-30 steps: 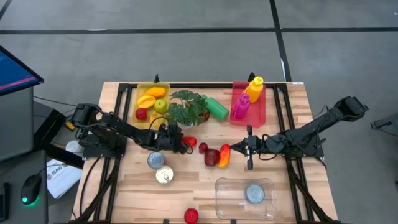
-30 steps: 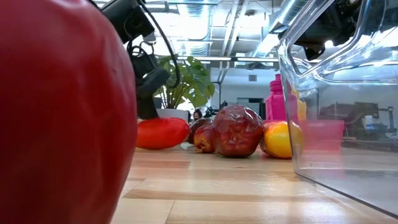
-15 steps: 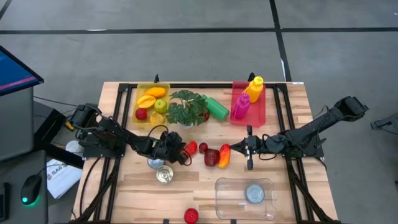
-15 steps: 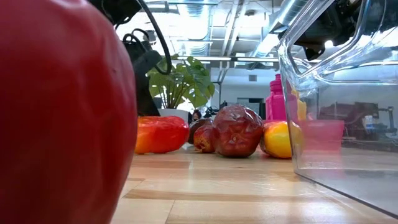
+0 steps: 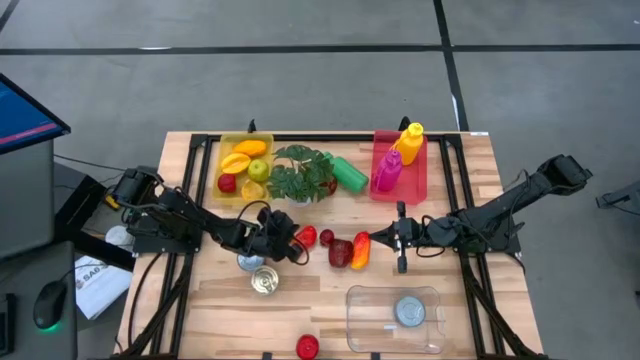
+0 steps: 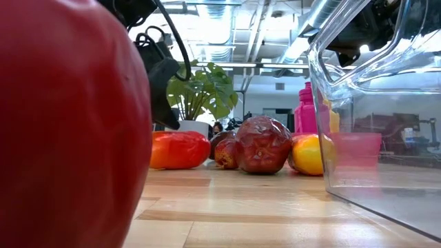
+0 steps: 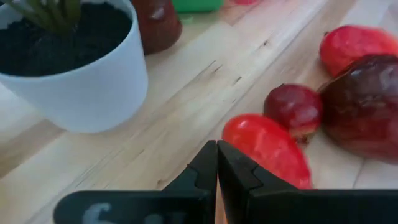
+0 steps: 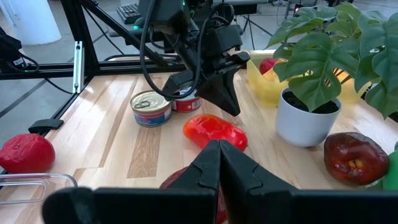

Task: Pick & Place Food Item
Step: Put the orange mango into the yellow bin

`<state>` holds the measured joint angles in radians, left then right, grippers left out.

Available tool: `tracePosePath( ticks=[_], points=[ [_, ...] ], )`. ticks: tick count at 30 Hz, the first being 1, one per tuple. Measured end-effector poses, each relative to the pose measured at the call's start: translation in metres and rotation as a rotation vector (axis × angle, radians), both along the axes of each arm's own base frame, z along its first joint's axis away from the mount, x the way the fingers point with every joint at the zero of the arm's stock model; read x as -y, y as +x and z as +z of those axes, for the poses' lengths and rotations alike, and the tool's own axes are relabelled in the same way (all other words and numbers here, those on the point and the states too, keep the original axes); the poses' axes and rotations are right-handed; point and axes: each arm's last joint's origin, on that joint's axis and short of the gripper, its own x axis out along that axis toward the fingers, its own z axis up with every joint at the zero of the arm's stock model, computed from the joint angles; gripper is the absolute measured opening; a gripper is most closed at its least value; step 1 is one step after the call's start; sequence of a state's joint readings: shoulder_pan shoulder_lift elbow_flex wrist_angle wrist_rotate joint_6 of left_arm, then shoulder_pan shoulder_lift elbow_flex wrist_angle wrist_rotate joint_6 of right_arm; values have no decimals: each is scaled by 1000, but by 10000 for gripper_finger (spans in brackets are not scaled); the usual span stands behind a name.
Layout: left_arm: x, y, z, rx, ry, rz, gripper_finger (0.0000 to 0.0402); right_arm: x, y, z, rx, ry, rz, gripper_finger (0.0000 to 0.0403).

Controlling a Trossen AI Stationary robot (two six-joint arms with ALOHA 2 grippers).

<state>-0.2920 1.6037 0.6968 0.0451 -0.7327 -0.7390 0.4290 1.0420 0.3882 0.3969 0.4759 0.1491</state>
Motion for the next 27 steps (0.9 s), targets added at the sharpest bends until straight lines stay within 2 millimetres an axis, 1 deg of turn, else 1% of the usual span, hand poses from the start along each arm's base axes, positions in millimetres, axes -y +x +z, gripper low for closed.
tracePosePath(
  ticks=[7, 10, 15, 19, 24, 27],
  points=[
    [5, 6, 6, 98, -29, -12, 0, 0, 0, 0, 0, 0, 0, 0],
    [13, 5, 8, 118, -37, -38, 0, 0, 0, 0, 0, 0, 0, 0],
    [31, 1, 7, 105, -90, -144, 0, 0, 0, 0, 0, 0, 0, 0],
    [40, -1, 6, 82, -151, -229, 0, 0, 0, 0, 0, 0, 0, 0],
    [37, 0, 6, 81, -154, -222, 5, 0, 0, 0, 0, 0, 1, 0],
    [33, 1, 6, 82, -153, -208, 20, 0, 0, 0, 0, 0, 1, 0]
  ],
)
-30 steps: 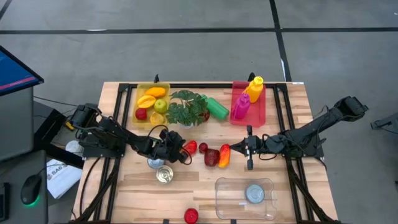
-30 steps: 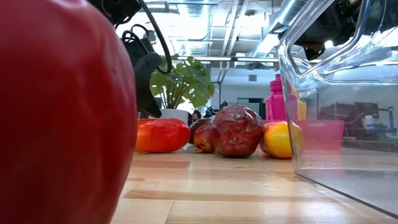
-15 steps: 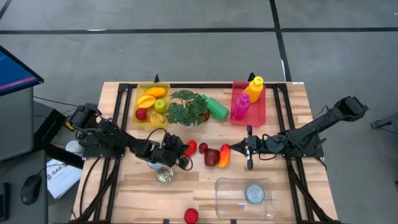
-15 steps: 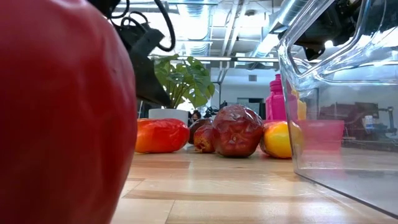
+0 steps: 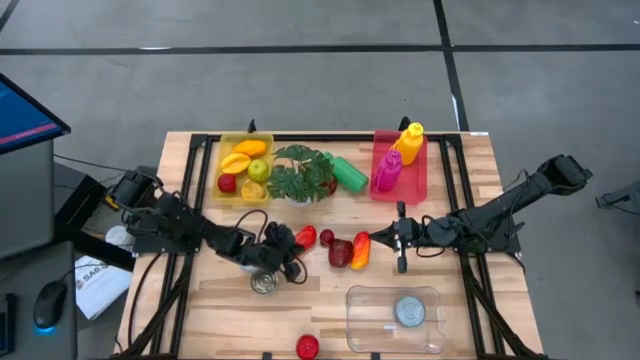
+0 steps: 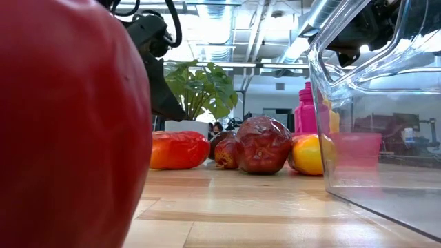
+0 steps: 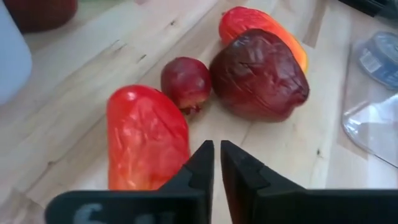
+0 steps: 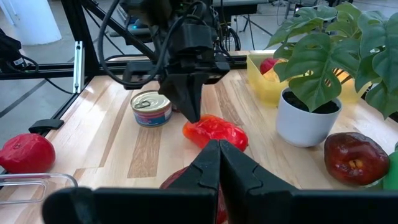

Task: Pick & Place Food Item
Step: Put the orange mango into the yellow bin

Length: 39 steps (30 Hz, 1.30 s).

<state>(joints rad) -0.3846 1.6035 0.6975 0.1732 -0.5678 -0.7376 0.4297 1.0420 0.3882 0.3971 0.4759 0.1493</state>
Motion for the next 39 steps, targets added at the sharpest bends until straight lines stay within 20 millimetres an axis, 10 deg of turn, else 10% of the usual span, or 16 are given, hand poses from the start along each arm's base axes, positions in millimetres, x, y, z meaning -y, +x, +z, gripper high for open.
tracePosePath(
  ticks=[25, 39],
  points=[
    [-23, 7, 0, -19, 86, 58, 309, 0, 0, 0, 0, 0, -1, 0],
    [-23, 7, 0, -19, 86, 57, 398, 0, 0, 0, 0, 0, -1, 0]
  ],
)
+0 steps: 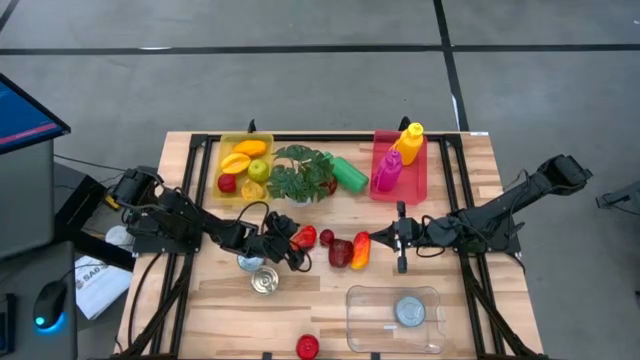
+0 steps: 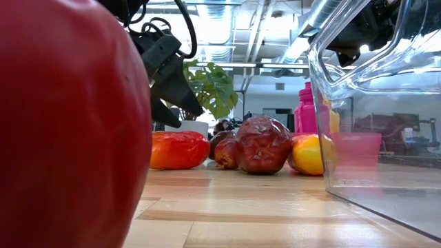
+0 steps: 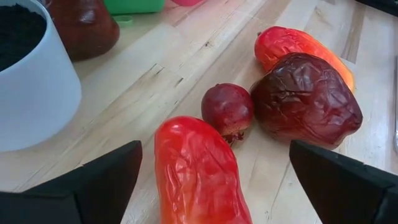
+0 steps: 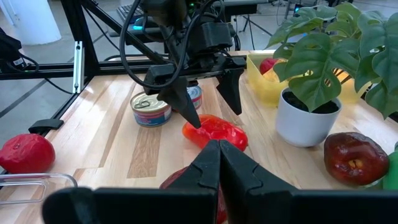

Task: Pick & Place Food Item
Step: Put the orange mango into the yellow bin

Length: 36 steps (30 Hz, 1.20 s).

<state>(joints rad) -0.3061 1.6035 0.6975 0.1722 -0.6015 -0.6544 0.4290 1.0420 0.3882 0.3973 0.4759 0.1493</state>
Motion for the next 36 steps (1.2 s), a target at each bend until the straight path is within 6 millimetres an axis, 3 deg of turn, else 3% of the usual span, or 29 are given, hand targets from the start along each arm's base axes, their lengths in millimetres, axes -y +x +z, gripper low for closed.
tracePosePath(
  ticks=[27, 36],
  points=[
    [0, -6, -7, -94, -20, -39, 388, 0, 0, 0, 0, 0, 0, 0],
    [-5, -24, -27, -147, -72, -4, 388, 0, 0, 0, 0, 0, 0, 0]
  ],
)
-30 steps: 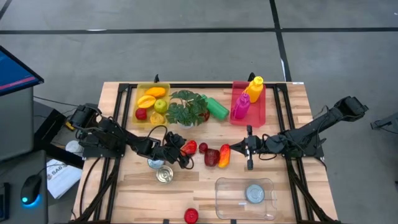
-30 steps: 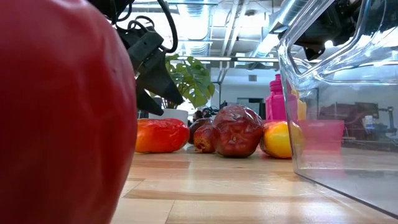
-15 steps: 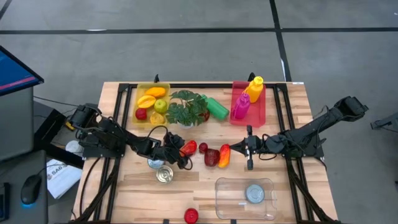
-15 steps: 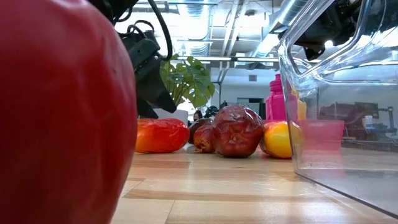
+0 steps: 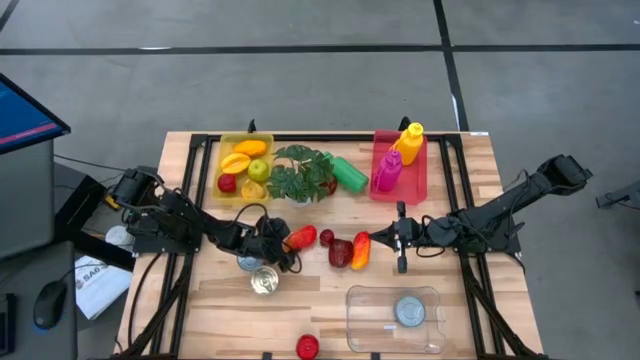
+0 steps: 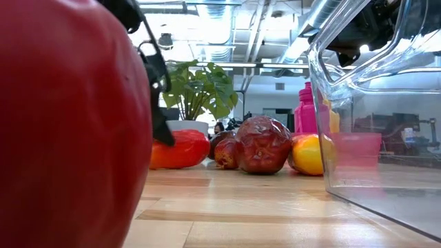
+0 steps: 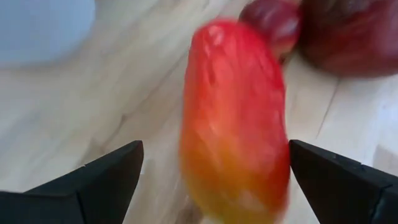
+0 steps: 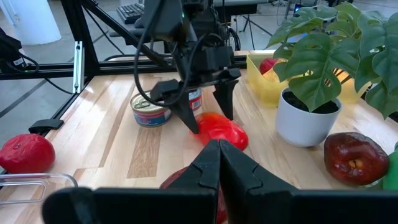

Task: Pick & Place Food Item
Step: Put the orange mango into the yellow bin

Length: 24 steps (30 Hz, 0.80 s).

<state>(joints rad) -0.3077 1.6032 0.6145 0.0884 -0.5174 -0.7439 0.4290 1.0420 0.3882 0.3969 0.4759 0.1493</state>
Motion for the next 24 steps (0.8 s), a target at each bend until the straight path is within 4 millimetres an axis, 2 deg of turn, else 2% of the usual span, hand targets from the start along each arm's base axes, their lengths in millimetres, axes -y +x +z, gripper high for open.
tracePosePath(
  ticks=[8, 18, 24],
  points=[
    [-2, -10, -11, -30, -54, 13, 388, 0, 0, 0, 0, 0, 1, 0],
    [-2, -10, -11, -44, -13, -31, 388, 0, 0, 0, 0, 0, 1, 0],
    [-1, -6, -7, 14, -15, -25, 388, 0, 0, 0, 0, 0, 1, 0]
  ],
)
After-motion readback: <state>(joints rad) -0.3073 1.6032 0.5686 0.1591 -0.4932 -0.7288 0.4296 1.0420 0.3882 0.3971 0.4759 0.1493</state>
